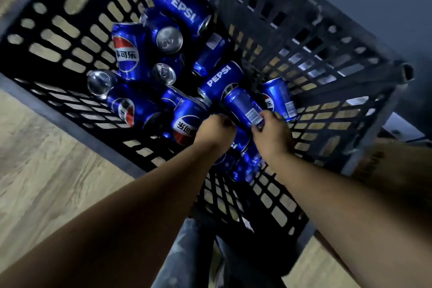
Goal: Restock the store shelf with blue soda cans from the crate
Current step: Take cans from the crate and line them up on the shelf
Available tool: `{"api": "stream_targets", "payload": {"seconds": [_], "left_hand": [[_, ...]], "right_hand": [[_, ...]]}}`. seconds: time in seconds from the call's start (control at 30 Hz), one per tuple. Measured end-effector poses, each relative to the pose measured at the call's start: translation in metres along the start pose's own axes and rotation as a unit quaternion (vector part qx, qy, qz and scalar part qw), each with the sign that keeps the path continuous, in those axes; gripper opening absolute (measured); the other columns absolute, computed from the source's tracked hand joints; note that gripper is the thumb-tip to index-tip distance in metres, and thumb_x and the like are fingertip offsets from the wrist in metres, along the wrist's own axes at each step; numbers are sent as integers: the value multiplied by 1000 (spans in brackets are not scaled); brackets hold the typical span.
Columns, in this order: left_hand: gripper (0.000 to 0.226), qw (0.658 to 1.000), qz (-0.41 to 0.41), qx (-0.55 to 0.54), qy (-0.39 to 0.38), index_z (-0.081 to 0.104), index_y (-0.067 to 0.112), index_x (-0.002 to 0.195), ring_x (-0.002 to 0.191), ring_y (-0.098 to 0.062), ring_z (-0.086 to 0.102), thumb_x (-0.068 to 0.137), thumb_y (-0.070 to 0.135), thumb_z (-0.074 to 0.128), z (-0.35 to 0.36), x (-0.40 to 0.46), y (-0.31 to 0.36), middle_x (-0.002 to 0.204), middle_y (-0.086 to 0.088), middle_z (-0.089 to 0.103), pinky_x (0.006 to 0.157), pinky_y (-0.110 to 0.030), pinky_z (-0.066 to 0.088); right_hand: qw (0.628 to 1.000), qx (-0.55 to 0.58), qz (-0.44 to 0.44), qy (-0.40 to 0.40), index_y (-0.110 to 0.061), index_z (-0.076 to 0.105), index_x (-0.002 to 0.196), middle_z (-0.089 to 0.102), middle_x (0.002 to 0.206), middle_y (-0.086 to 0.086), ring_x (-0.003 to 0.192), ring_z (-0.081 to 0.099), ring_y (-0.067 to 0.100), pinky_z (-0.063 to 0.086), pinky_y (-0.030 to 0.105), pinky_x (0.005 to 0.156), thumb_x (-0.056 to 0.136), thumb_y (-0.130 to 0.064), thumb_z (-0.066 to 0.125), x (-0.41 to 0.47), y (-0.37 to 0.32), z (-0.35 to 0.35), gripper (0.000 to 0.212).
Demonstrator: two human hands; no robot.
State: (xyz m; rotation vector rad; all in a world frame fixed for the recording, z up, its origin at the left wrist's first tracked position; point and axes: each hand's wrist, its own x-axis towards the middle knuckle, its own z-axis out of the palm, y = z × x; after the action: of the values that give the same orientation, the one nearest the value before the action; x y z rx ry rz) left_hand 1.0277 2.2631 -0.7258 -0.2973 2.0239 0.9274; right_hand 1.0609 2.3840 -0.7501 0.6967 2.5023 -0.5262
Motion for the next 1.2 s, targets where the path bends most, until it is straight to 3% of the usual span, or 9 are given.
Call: {"api": "stream_targets", "payload": {"seconds": [0.13, 0.3, 0.43, 0.57, 0.73, 0.83, 0.93, 1.03, 1.2], "left_hand": [[23, 999, -6, -47, 18, 54, 18, 71, 87, -29, 65, 91, 13, 45, 16, 30, -1, 89, -13, 69, 83, -44, 54], [21, 998, 31, -58, 0, 60, 13, 77, 82, -32, 66, 91, 12, 44, 25, 43, 4, 86, -15, 69, 79, -48, 54], [22, 996, 48, -74, -17, 59, 12, 72, 84, -35, 66, 90, 9, 48, 25, 44, 11, 84, -19, 68, 80, -46, 54], [20, 992, 59, -99, -50, 62, 8, 84, 79, -28, 61, 91, 4, 45, 25, 43, 19, 81, -17, 65, 64, -34, 47], [22, 983, 24, -178, -27, 64, -3, 94, 67, -22, 57, 91, -2, 42, 18, 38, 18, 83, -19, 67, 64, -30, 50], [23, 978, -21, -208, 22, 56, 7, 82, 55, -17, 54, 92, -2, 37, 9, 30, 12, 65, -9, 58, 41, -17, 43], [23, 983, -8, -180, 40, 56, 9, 84, 58, -15, 55, 93, 2, 36, -1, 11, 13, 66, -5, 58, 38, -12, 38], [27, 985, -5, -171, 36, 57, 12, 83, 57, -12, 57, 94, 2, 34, -11, -15, 19, 62, -3, 59, 46, -13, 43], [31, 982, -33, -179, 43, 56, 17, 73, 45, -11, 58, 95, 3, 39, -35, -65, 31, 51, -5, 55, 60, -30, 52]], "right_hand": [[997, -68, -35, 10, -9, 37, 138, 40, 141, 12, 128, 38, 28, 37, 35, 98, 92, -17, 56, 25, 7, 17, 51], [990, -134, -46, -20, -12, 25, 142, 35, 143, 12, 130, 33, 27, 33, 35, 100, 81, -18, 67, 39, 21, 33, 74], [988, -151, -38, -20, -7, 16, 144, 33, 145, 13, 133, 27, 27, 25, 35, 106, 87, -29, 57, 42, 19, 37, 74], [986, -162, -47, -11, -3, 3, 148, 27, 151, 11, 137, 22, 25, 19, 35, 110, 94, -36, 48, 43, 20, 40, 78], [989, -139, -46, 2, -8, 25, 142, 42, 140, 12, 131, 34, 26, 23, 35, 107, 86, -36, 61, 44, 19, 37, 73], [989, -139, -53, -5, -10, 28, 140, 43, 136, 15, 125, 42, 30, 30, 36, 102, 84, -28, 66, 38, 15, 30, 71], [987, -148, -48, -34, -13, 27, 141, 35, 136, 18, 114, 52, 34, 43, 36, 91, 86, -24, 66, 28, 4, 14, 68], [990, -123, -43, -51, -14, 37, 135, 32, 136, 19, 111, 53, 36, 45, 33, 84, 83, -23, 71, 12, -7, -9, 62], [998, 2, 14, -59, -14, 45, 133, 39, 135, 21, 116, 49, 38, 43, 36, 93, 83, -22, 69, -20, -12, -53, 56]]}}
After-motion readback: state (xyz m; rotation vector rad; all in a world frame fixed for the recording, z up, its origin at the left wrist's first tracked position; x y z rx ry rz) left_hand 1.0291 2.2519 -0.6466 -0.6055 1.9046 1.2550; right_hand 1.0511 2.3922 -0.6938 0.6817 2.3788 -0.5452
